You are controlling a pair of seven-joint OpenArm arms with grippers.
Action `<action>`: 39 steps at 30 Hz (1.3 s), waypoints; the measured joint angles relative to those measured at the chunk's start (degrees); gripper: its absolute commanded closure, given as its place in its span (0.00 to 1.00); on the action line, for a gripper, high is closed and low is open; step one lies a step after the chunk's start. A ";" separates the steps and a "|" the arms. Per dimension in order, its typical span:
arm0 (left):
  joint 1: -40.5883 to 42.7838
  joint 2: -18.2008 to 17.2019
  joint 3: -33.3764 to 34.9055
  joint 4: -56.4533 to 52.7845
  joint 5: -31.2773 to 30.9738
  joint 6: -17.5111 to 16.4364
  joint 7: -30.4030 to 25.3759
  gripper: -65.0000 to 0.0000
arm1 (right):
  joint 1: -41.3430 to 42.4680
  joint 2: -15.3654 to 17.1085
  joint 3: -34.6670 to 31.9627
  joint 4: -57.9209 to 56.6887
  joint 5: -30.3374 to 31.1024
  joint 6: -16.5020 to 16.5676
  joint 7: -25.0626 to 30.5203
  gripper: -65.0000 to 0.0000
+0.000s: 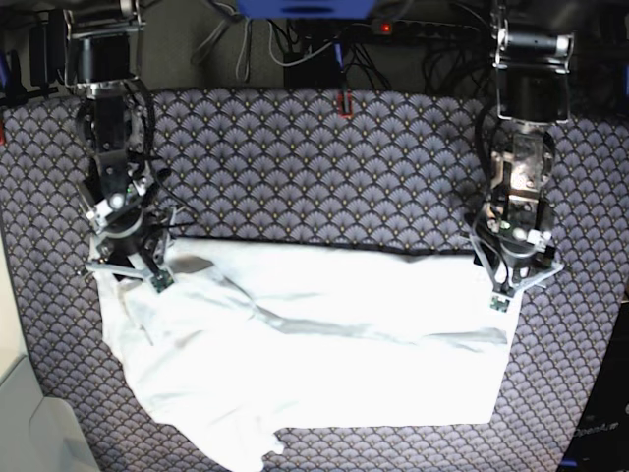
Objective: Fold the T-shirt properly
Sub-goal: 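Pull the shirt edge outward with both grippers to spread it flat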
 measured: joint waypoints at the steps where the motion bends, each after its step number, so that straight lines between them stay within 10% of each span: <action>1: 0.07 0.02 0.00 -0.50 0.02 0.15 0.13 0.53 | -0.28 0.09 1.05 0.00 0.13 0.04 0.04 0.69; 15: -1.95 -0.11 -9.29 -1.25 -0.04 0.57 0.31 0.52 | -0.48 0.66 11.15 0.00 -0.09 5.81 -0.02 0.69; 39: -6.69 1.18 -9.16 -17.42 -4.96 1.95 -13.38 0.58 | -1.55 2.71 12.79 0.20 -0.07 5.81 0.02 0.69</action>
